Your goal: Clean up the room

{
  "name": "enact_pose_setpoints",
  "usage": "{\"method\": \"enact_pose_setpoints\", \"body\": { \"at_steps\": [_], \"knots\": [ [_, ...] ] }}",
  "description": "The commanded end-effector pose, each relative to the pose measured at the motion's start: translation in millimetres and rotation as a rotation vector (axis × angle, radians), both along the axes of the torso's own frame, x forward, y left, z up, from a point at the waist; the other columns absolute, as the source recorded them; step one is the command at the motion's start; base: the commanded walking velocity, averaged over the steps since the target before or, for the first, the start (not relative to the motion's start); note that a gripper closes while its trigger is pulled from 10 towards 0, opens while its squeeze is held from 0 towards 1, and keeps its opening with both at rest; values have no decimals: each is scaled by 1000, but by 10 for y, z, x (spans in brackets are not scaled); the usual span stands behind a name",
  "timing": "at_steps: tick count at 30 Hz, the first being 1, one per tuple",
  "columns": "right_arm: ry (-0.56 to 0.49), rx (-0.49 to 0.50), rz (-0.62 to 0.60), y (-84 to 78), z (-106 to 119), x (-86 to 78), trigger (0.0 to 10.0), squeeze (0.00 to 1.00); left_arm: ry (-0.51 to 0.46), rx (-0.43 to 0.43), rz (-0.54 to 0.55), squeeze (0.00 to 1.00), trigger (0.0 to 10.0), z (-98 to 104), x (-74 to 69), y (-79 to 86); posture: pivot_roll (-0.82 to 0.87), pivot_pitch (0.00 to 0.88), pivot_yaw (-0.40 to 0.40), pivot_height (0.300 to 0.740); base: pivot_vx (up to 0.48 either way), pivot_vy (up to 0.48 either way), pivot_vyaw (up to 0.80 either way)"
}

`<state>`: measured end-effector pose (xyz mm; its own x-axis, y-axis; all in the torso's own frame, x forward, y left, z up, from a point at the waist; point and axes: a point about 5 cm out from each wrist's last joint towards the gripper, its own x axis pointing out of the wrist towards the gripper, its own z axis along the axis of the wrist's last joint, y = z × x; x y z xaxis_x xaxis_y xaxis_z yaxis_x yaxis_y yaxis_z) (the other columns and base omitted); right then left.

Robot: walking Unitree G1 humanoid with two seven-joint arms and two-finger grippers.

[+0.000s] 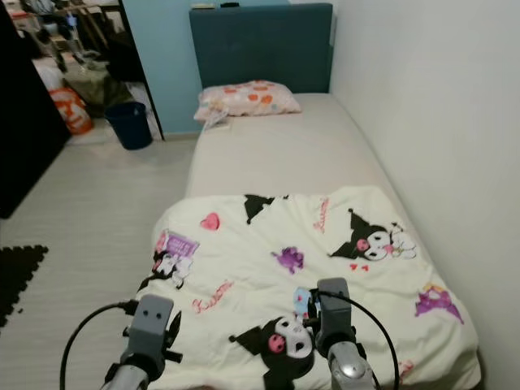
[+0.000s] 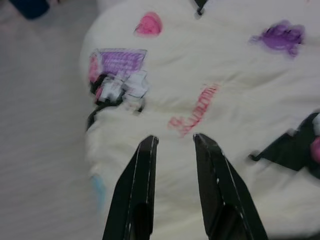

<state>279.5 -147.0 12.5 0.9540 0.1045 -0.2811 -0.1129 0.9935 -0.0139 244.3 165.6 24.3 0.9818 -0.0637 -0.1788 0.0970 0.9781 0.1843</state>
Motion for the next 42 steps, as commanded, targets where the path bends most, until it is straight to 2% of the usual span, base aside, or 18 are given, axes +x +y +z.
{"method": "enact_pose_setpoints", "body": {
  "at_steps": [1, 36, 37, 42],
  "knots": [
    [21, -1, 4, 8, -48, -35, 10000, 0, 12, 6, 4, 0, 10000, -15, -16, 26, -43, 109, 10, 740, 0, 401, 0],
    [30, 20, 23, 132, -63, -21, 10000, 0, 11, 19, 31, 0, 10000, 27, -34, 127, -9, 129, 12, 740, 0, 397, 0],
    [31, 21, 21, 131, -68, -23, 10000, 0, 9, 91, -1, 0, 10000, 43, -37, 127, -7, 129, 14, 740, 0, -296, 0],
    [32, 22, 16, 123, -72, -25, 10000, 0, 23, 113, 9, 0, 10000, 31, -29, 138, -8, 131, 18, 740, 0, -370, 0]
  ]
}}
